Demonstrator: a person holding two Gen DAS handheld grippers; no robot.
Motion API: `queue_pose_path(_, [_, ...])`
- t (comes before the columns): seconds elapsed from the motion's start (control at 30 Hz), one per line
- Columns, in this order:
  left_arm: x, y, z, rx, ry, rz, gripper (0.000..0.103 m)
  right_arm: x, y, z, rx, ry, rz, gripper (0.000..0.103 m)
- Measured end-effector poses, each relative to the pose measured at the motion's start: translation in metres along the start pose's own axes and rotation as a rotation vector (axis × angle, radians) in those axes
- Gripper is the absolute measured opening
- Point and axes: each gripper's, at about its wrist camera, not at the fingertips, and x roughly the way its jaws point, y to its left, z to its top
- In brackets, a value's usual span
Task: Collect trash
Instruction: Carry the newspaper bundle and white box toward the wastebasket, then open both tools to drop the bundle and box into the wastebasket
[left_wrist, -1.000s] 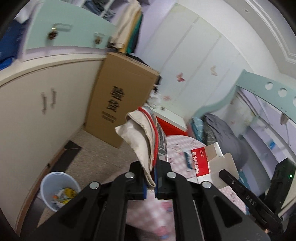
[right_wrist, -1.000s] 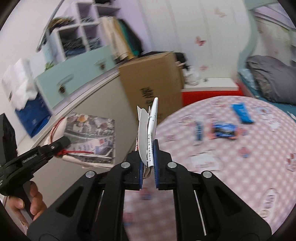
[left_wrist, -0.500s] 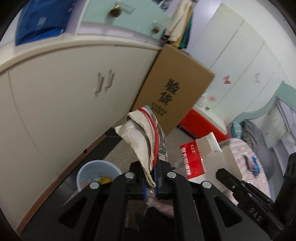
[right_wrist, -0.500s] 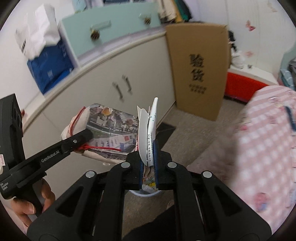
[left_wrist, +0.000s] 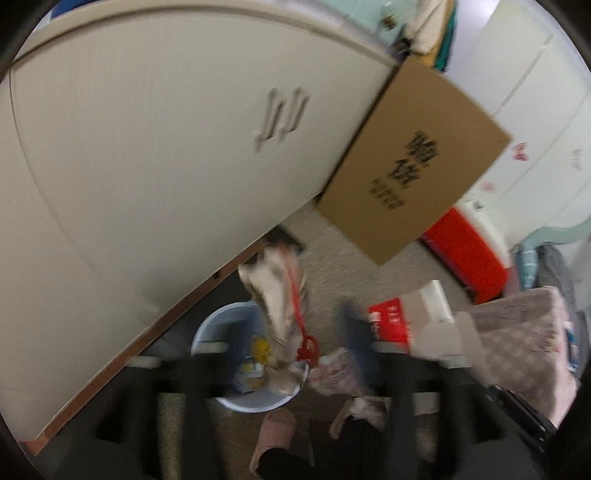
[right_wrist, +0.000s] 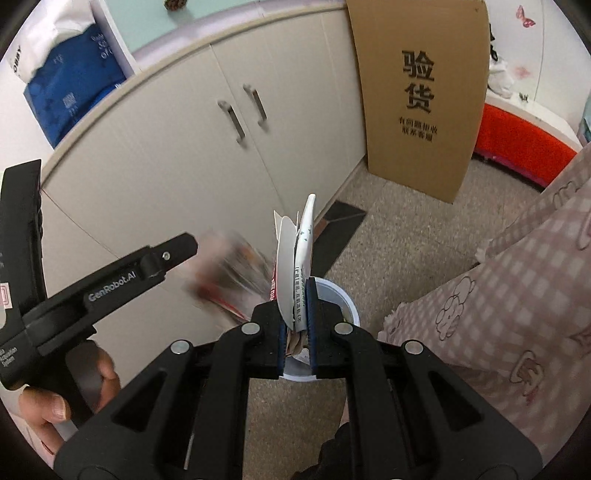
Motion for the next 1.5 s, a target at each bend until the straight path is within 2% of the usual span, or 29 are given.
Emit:
queue_pose_path(0.07, [0.006, 0.003, -0.003, 0.006, -0.011, 0.031, 0.07, 0.007, -0.001, -0.002, -0.001, 0.015, -0.002, 0.009])
queue_pose_path(0.3, [0.022, 0.008, -0.013, 0.018, 0.043, 0.06, 0.071, 0.018, -0.003, -0.007, 0.001, 0.039, -0.001, 0.009])
queue_pose_path(0.57, [0.02, 0.01, -0.017, 0.012, 0.05, 0.052, 0.073, 0.021, 0.001, -0.004, 0.002, 0.041, 0.007, 0.009])
queue_pose_path(0.97, [0.005, 0.026, -0.012, -0.016, 0.013, 0.064, 0.073, 0.031, 0.02, 0.002, -0.018, 0.032, 0.038, 0.009])
queue_pose_path(1.13, [-0.006, 0.034, -0.009, -0.022, -0.046, 0.137, 0.073, 0.038, 0.028, 0.006, -0.017, 0.007, 0.086, 0.011])
queue_pose_path(1.17, [-0.01, 0.036, -0.008, -0.023, -0.058, 0.155, 0.073, 0.04, 0.028, 0.007, -0.007, -0.006, 0.101, 0.018])
queue_pose_path(1.2, [-0.012, 0.038, -0.006, -0.026, -0.065, 0.163, 0.073, 0.043, 0.026, 0.008, 0.007, -0.01, 0.115, 0.041])
queue_pose_path(1.23, [-0.014, 0.04, -0.005, -0.031, -0.075, 0.174, 0.074, 0.048, 0.024, 0.008, 0.028, -0.006, 0.126, 0.055])
queue_pose_path(1.27, [-0.016, 0.042, -0.004, -0.034, -0.082, 0.183, 0.075, 0.05, 0.022, 0.007, 0.041, -0.012, 0.113, 0.063])
queue_pose_path(1.37, [-0.018, 0.045, -0.002, -0.028, -0.088, 0.207, 0.075, 0.051, 0.019, 0.004, 0.029, -0.018, 0.083, 0.063])
queue_pose_path(1.5, [-0.02, 0.042, -0.002, -0.023, -0.085, 0.203, 0.076, 0.037, 0.014, 0.003, 0.019, -0.045, 0.052, 0.063])
